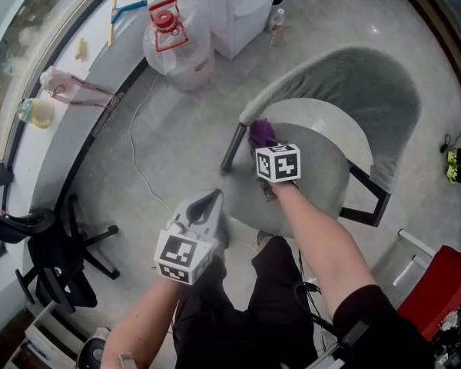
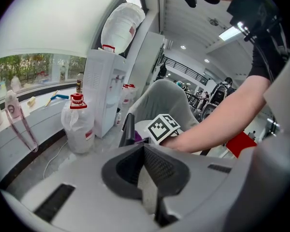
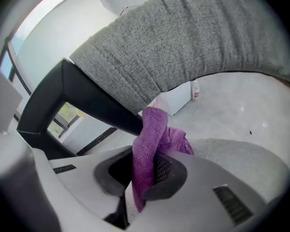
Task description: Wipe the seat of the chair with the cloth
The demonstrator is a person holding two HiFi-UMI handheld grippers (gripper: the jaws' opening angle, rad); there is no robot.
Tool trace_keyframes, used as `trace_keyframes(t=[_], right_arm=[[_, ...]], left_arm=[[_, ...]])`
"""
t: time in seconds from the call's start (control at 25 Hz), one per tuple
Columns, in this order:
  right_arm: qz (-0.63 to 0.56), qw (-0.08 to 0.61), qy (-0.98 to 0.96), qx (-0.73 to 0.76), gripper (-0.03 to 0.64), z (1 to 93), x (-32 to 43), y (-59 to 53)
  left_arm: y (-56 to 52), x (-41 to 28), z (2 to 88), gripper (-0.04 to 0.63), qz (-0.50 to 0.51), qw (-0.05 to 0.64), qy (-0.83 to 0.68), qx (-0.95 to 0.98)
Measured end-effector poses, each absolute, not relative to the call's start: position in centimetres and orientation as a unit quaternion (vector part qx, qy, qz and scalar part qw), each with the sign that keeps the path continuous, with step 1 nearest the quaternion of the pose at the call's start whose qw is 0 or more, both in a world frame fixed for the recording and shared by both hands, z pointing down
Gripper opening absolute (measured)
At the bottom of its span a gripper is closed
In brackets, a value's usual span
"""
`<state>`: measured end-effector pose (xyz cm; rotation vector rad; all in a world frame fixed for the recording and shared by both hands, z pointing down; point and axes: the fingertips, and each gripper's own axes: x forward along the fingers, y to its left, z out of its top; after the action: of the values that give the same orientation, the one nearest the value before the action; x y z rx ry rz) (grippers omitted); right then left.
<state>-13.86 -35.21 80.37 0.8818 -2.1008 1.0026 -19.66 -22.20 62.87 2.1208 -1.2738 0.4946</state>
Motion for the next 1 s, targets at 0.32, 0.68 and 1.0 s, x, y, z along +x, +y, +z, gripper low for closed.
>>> trace_keyframes(t=[0.32,0.68,1.0], right_arm=[[0.368,0.266,-0.803,0.386,0.037,74.7,-10.7,-35.3],[0.361,0.189,-0.807,0.427,0.037,65.2,-5.6,-33.8],[0.323,0.129,-0.817,0.46,0.037,53.5,-0.9,-30.6]], left_arm=[[-22.4,-18.6,60.0,-0.003,0.179,0.284,-0.471,0.816],[-21.4,-15.1,54.5,-0.003,0.17,0.253,-0.436,0.847],[-19.9,-13.4,47.6,-0.003,0.156,0.227,-0.414,0.868]])
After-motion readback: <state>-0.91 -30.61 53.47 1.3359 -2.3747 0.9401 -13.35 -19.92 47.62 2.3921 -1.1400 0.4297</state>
